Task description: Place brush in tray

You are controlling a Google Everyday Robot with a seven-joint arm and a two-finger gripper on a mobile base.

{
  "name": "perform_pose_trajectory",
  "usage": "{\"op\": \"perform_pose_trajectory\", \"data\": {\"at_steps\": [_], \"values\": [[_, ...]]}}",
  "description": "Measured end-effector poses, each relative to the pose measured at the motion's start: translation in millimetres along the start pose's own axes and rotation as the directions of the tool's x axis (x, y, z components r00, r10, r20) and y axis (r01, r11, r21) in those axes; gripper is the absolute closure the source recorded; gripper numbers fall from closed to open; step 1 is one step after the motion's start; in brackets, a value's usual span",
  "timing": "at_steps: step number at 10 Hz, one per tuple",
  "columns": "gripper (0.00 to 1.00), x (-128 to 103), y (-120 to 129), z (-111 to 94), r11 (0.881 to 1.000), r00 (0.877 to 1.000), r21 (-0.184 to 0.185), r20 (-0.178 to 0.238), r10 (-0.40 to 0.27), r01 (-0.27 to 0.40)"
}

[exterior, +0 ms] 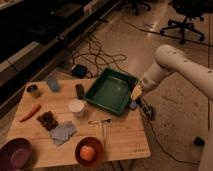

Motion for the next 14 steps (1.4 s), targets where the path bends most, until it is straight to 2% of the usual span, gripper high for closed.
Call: {"op": "perform_pose_trajectory", "data": {"at_steps": [3,5,7,9,11,14], "values": [[1.0,2,-11,1,1.0,1.0,0.021,-0.019,0.006,-0.005],[1.0,-8,-42,2,0.999,0.996,0.044,-0.082,-0.024,0.028],[1.0,-23,-80,3,0.997,0.987,0.058,-0.151,-0.045,0.054],[1.0,-35,-108,-2,0.993,0.978,0.085,-0.2,-0.061,0.079],[1.0,-55,-116,-12,0.984,0.967,0.118,-0.235,-0.1,0.13],[1.0,-83,-94,-15,0.966,0.95,0.149,-0.265,-0.166,0.21]]}}
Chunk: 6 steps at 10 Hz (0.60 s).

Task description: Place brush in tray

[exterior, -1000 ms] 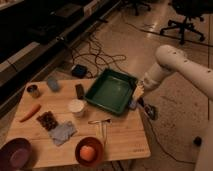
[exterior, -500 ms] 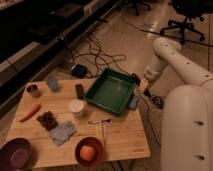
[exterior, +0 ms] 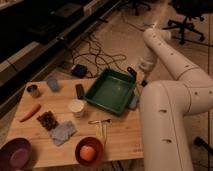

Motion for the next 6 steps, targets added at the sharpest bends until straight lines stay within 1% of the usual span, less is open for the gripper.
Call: {"op": "perform_pose_trajectory", "data": {"at_steps": [2,4,5,6], "values": [[1.0,-14,12,-4,0.999,1.0,0.022,0.001,-0.029,0.029],[1.0,-32,24,-9,0.997,0.998,0.051,0.008,-0.064,0.064],[1.0,-43,28,-11,0.994,0.997,0.072,0.016,-0.079,0.077],[1.0,-52,31,-14,0.993,0.996,0.088,0.037,-0.086,0.083]]}}
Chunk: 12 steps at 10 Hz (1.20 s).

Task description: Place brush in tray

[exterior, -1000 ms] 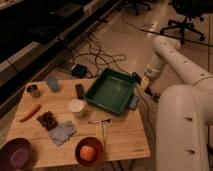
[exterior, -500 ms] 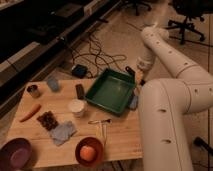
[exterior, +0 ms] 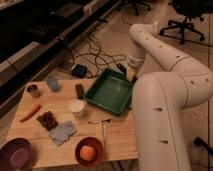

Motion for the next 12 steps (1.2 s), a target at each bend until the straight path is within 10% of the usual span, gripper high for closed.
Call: {"op": "perform_pose_trajectory", "data": {"at_steps": [3,6,12], "values": [[1.0,-16,-3,-13,0.999,0.986,0.035,0.169,0.011,-0.017],[1.0,-36,6,-39,0.999,0.928,0.047,0.372,-0.002,-0.016],[1.0,-56,4,-30,0.985,0.861,-0.13,0.508,-0.029,0.11]]}}
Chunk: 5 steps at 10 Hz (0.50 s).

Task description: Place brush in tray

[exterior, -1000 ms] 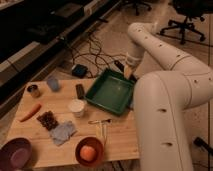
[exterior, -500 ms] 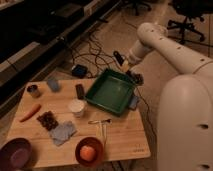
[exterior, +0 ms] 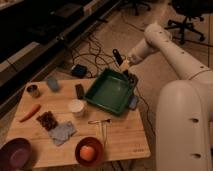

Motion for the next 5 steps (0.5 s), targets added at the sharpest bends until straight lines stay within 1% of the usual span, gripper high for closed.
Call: {"op": "perform_pose_trajectory", "data": {"at_steps": [1,2,4,5], "values": [[1.0,-3,0,9,0.999,1.0,-0.034,0.012,-0.007,0.007],[1.0,-9,-1,20,0.997,1.0,-0.07,0.015,-0.015,0.016],[1.0,-13,-3,34,0.994,1.0,-0.108,-0.002,-0.027,0.027],[1.0,-15,-3,40,0.992,0.999,-0.121,-0.01,-0.034,0.032]]}}
